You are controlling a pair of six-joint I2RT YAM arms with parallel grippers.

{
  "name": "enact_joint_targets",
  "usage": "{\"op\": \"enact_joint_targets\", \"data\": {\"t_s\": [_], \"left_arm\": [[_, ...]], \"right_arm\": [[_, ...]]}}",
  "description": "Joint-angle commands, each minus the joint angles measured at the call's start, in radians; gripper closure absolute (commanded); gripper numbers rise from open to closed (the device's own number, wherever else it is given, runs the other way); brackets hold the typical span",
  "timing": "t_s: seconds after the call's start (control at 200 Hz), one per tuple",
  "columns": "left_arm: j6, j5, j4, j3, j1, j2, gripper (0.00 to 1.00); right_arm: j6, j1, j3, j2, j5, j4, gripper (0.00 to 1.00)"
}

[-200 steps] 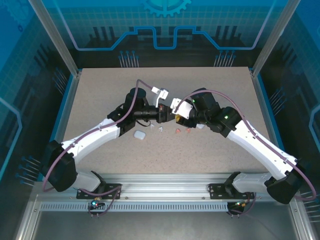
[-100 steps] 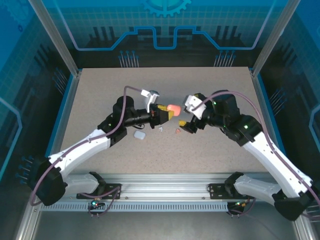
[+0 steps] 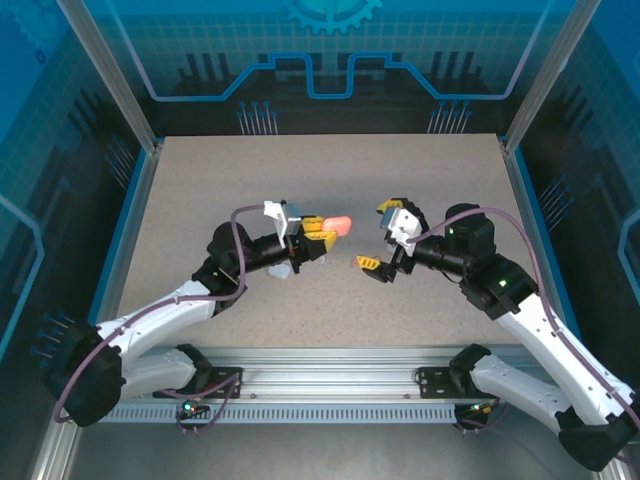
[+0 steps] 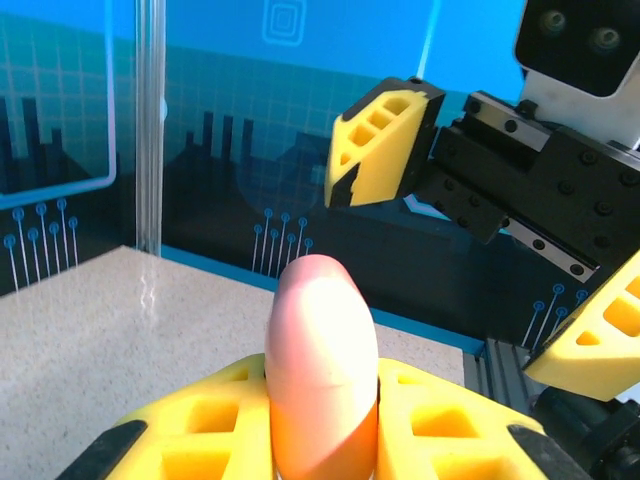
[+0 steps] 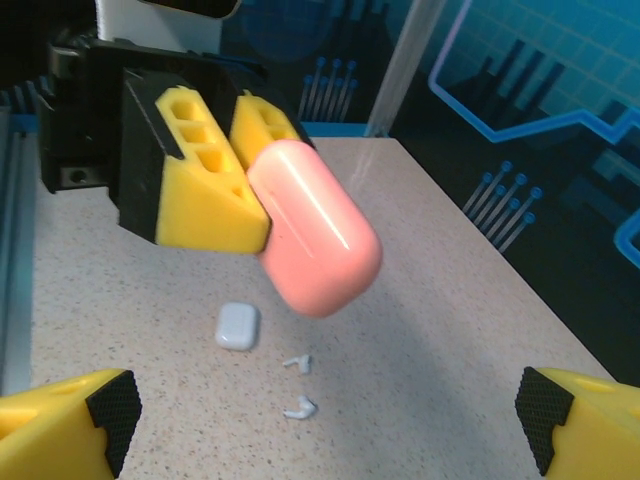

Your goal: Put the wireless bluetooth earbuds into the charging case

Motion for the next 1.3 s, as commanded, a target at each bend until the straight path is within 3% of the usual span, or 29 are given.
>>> {"op": "enact_joint_targets", "data": {"t_s": [0.0, 0.145, 0.55, 0.956, 1.291], "left_arm": [[0.057, 0.032, 0.135, -0.024, -0.006, -0.007, 1.0], [0.068, 0.05, 0.148, -0.035, -0.006, -0.004, 1.0], [0.084, 0.076, 0.129, -0.042, -0.006, -0.004, 1.0], [0.087, 0.075, 0.109, -0.044, -0.006, -0.016, 1.0], [0.1, 0.073, 0.086, -0.052, -0.005, -0.037, 1.0]], "right_arm": [[-0.081, 0.001, 0.05, 0.026, -0.1, 0.025, 0.0], [-0.178, 0.022, 0.087, 0.066, -0.093, 0.032, 0.0], [-0.239, 0.036, 0.208, 0.194, -0.053, 0.02, 0.05], [-0.246, 0.043, 0.256, 0.24, 0.01, 0.018, 0.14], [-0.233, 0.043, 0.304, 0.276, 0.059, 0.008, 0.16]]}}
